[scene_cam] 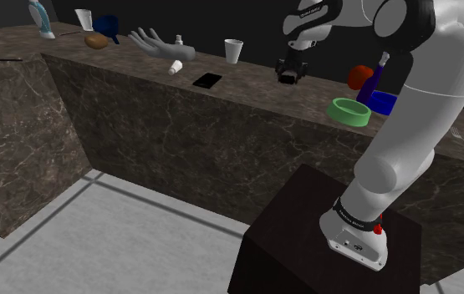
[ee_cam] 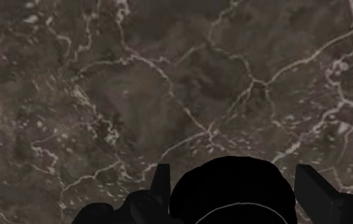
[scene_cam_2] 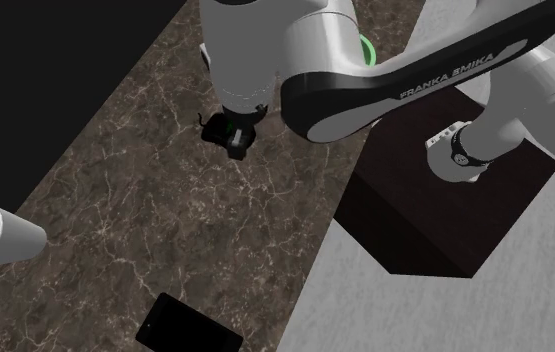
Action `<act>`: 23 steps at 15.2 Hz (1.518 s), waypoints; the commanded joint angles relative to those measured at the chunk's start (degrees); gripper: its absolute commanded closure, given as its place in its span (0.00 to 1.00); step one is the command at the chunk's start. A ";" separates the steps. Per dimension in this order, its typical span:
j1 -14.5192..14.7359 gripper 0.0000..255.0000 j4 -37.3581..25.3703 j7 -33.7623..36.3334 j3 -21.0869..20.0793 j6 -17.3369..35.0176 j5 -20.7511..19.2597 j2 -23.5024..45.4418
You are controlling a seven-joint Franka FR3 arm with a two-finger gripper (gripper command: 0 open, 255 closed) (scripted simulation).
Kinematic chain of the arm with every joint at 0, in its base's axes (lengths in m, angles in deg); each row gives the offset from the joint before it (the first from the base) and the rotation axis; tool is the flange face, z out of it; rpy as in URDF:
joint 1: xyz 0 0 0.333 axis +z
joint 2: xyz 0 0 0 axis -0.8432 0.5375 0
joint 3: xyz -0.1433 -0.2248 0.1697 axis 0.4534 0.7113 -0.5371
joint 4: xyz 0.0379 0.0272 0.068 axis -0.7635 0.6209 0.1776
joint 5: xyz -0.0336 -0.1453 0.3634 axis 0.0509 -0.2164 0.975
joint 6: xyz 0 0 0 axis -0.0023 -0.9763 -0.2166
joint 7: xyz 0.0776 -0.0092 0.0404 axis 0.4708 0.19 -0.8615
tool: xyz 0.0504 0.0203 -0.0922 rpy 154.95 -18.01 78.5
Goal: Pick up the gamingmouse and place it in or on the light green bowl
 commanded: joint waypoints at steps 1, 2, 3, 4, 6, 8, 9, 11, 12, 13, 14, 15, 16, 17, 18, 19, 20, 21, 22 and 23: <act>0.04 1.00 -1.28 0.07 0.00 -1.55 -0.10 -0.27; 0.05 1.00 -1.85 0.09 0.01 -2.28 -0.15 -0.43; 0.05 1.00 -2.44 0.10 0.02 -3.01 -0.20 -0.58; 0.06 1.00 -3.05 0.11 0.03 -3.74 -0.24 -0.72; 0.07 1.00 -4.30 0.12 0.04 -5.22 -0.32 -0.95; 0.07 1.00 -5.61 0.12 0.06 -6.71 -0.38 -1.14; 0.07 1.00 -6.29 0.11 0.07 -7.46 -0.40 -1.22; 0.06 1.00 -7.69 0.09 0.08 -8.97 -0.43 -1.33; 0.06 1.00 -8.42 0.07 0.09 -9.73 -0.44 -1.36; 0.05 1.00 -9.16 0.06 0.09 -10.49 -0.44 -1.38; 0.05 1.00 -9.34 0.06 0.10 -10.68 -0.45 -1.40; 0.02 1.00 -6.51 -0.07 0.29 -10.00 -1.13 -3.66; -0.04 1.00 -3.80 -0.19 0.48 -9.40 -1.83 -5.89; -0.15 1.00 -1.19 -0.31 0.66 -8.88 -2.54 -8.09; -0.31 1.00 1.30 -0.44 0.84 -8.43 -3.25 -10.25; -0.51 1.00 3.71 -0.57 1.00 -8.05 -3.97 -12.40; -0.76 1.00 6.02 -0.71 1.16 -7.75 -4.69 -14.52; -1.04 1.00 8.24 -0.86 1.33 -7.51 -5.41 -16.63; -1.37 1.00 10.39 -1.02 1.48 -7.34 -6.14 -18.72; -1.74 1.00 12.45 -1.21 1.64 -7.23 -6.86 -20.79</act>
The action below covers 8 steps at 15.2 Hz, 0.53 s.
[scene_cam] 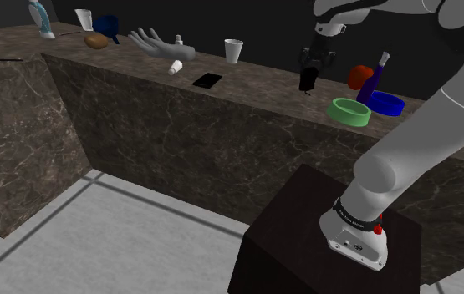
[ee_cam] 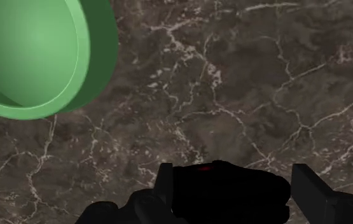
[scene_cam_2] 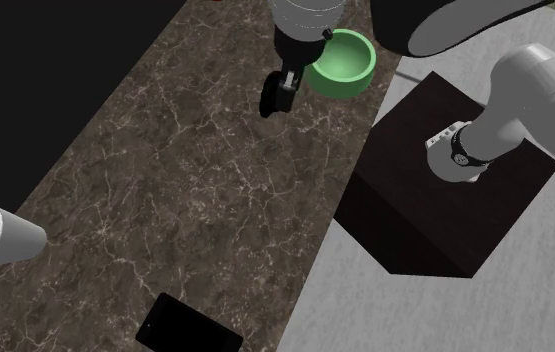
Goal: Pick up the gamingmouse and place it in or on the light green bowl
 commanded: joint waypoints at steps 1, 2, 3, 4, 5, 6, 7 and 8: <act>-0.84 1.00 4.38 -0.48 0.42 0.30 -1.54 -4.25; -1.29 1.00 6.30 -0.71 0.57 0.28 -2.26 -6.30; -1.79 1.00 8.15 -0.98 0.72 0.20 -2.97 -8.34; -2.31 1.00 9.93 -1.27 0.89 0.05 -3.67 -10.37; -2.88 1.00 11.65 -1.59 1.06 -0.15 -4.38 -12.39; -3.47 1.00 13.30 -1.95 1.24 -0.41 -5.08 -14.40; -4.09 1.00 14.88 -2.34 1.44 -0.74 -5.78 -16.41; -4.75 1.00 16.40 -2.77 1.64 -1.11 -6.47 -18.40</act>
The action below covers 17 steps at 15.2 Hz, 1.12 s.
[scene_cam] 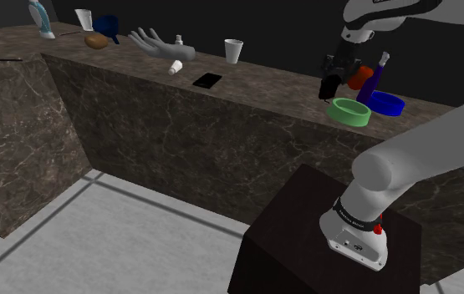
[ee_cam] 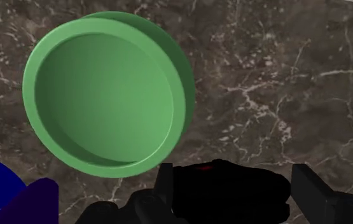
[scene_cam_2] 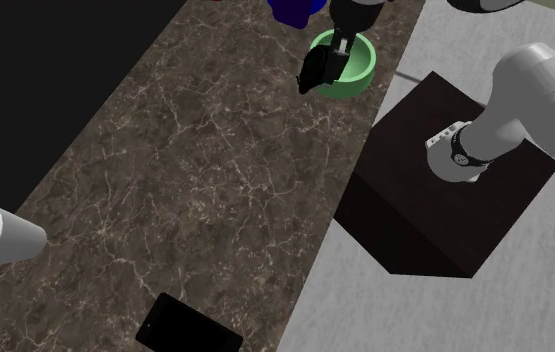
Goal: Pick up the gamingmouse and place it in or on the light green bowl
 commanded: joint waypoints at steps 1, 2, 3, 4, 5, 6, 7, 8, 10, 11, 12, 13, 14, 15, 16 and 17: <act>-1.36 1.00 3.80 -0.56 0.24 -0.53 -1.55 -4.40; -2.10 1.00 5.19 -1.08 0.47 -1.02 -2.23 -6.37; -2.84 1.00 6.51 -1.63 0.72 -1.56 -2.91 -8.33; -3.61 1.00 7.77 -2.23 1.00 -2.15 -3.60 -10.27; -4.41 1.00 8.96 -2.87 1.30 -2.79 -4.29 -12.21; -5.22 1.00 10.09 -3.56 1.63 -3.48 -4.98 -14.12; -6.06 1.00 11.15 -4.29 1.97 -4.21 -5.67 -16.02; -6.93 1.00 12.14 -5.06 2.35 -4.98 -6.37 -17.89; -8.01 1.00 13.93 -5.93 2.97 -5.15 -7.33 -19.97; -8.09 1.00 14.68 -5.88 3.17 -4.40 -7.52 -19.97; -8.17 1.00 15.42 -5.83 3.37 -3.65 -7.71 -19.97; -8.25 1.00 16.16 -5.78 3.58 -2.90 -7.90 -19.94; -8.33 1.00 16.88 -5.73 3.79 -2.13 -8.10 -19.91; -8.41 1.00 17.60 -5.67 4.00 -1.37 -8.30 -19.85; -8.49 1.00 18.31 -5.62 4.22 -0.59 -8.50 -19.78; -8.57 1.00 19.00 -5.57 4.45 0.19 -8.71 -19.70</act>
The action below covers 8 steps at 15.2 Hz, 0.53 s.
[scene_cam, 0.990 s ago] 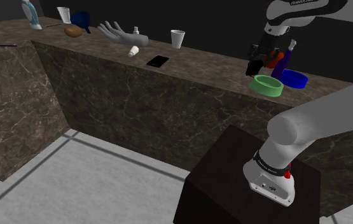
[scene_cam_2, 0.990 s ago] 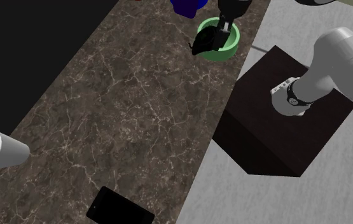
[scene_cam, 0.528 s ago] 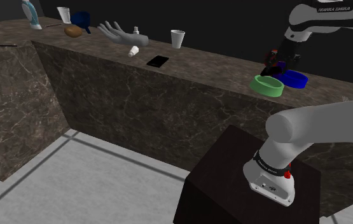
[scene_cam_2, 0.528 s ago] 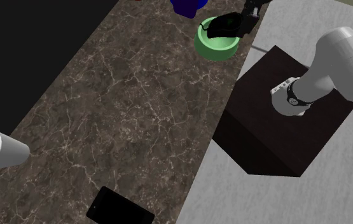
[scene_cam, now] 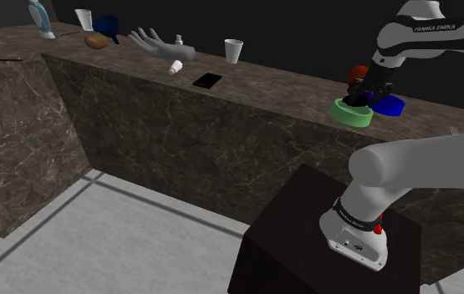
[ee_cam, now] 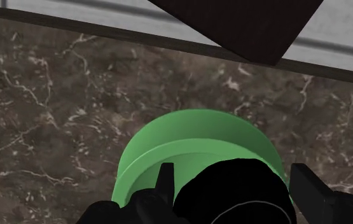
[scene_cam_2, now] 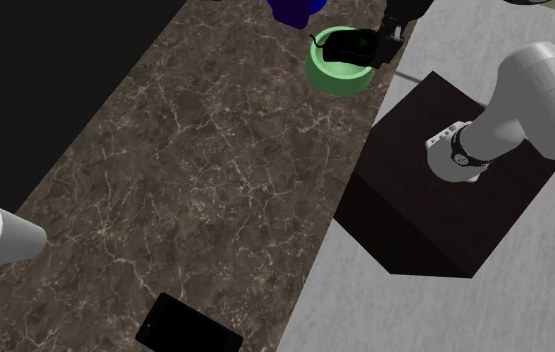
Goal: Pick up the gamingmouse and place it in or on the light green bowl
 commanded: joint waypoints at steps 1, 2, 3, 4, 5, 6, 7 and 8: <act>-0.04 1.00 1.10 0.09 0.49 1.63 -0.36 0.47; -0.12 1.00 1.77 0.14 0.72 2.42 -0.57 0.59; -0.20 1.00 2.44 0.19 0.96 3.23 -0.79 0.73; -0.29 1.00 3.30 0.25 1.28 4.29 -1.08 0.94; -0.29 1.00 3.30 0.25 1.28 4.29 -1.08 0.94; -0.29 1.00 3.30 0.25 1.28 4.29 -1.08 0.94; -0.30 1.00 3.30 0.25 1.28 4.29 -1.07 0.94; -0.30 1.00 3.30 0.25 1.27 4.30 -1.07 0.94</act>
